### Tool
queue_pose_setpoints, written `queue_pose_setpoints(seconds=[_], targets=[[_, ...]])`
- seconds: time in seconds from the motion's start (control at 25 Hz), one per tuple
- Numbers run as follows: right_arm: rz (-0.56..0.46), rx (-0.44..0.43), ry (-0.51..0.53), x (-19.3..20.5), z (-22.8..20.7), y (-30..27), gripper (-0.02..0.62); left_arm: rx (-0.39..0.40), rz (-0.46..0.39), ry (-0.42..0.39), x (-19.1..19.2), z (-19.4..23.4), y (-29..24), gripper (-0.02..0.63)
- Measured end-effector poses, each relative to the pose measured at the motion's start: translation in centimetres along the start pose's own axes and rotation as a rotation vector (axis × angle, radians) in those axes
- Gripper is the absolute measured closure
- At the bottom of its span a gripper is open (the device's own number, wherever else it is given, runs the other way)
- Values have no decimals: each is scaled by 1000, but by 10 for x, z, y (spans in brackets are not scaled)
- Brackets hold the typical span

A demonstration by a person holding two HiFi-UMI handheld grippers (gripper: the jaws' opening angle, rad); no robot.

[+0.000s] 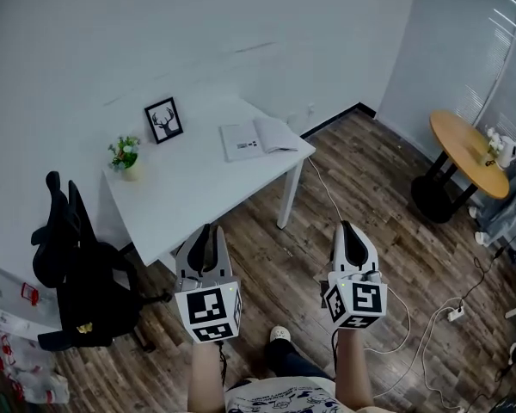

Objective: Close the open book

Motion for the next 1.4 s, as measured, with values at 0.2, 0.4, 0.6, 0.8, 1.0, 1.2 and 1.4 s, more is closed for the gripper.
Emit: queue_pose_setpoints(seconds=[0.2, 0.4, 0.6, 0.8, 1.0, 1.2, 1.4], targets=[[-7, -26, -7, -1, -33, -47, 561, -26, -7, -1, -9, -17, -47, 578], [-9, -45, -14, 2, -65, -86, 561, -30, -9, -2, -13, -37, -91, 518], [-8, -50, -16, 4, -88, -113, 561, -29, -3, -5, -15, -52, -122, 518], [6, -51, -24, 12, -100, -129, 561, -33, 12, -20, -11, -57, -140, 518], [27, -48, -35, 26, -107, -147, 561, -40, 39, -26, 1, -54, -158, 518], [38, -44, -36, 32, -114, -171, 561, -46, 52, -21, 5, -50, -186, 518], [39, -34, -28, 38, -124, -205, 561, -34, 51, -20, 10, -50, -224, 518]])
Point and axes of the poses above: the fingertips, and each gripper's own axes: y backward along the fingers, z to its left, x out of its underside, the point moved 4 cm from there along y, backward along the fingers, and after that the axes turned 5 degrees about -x, right-handed, at the moved point
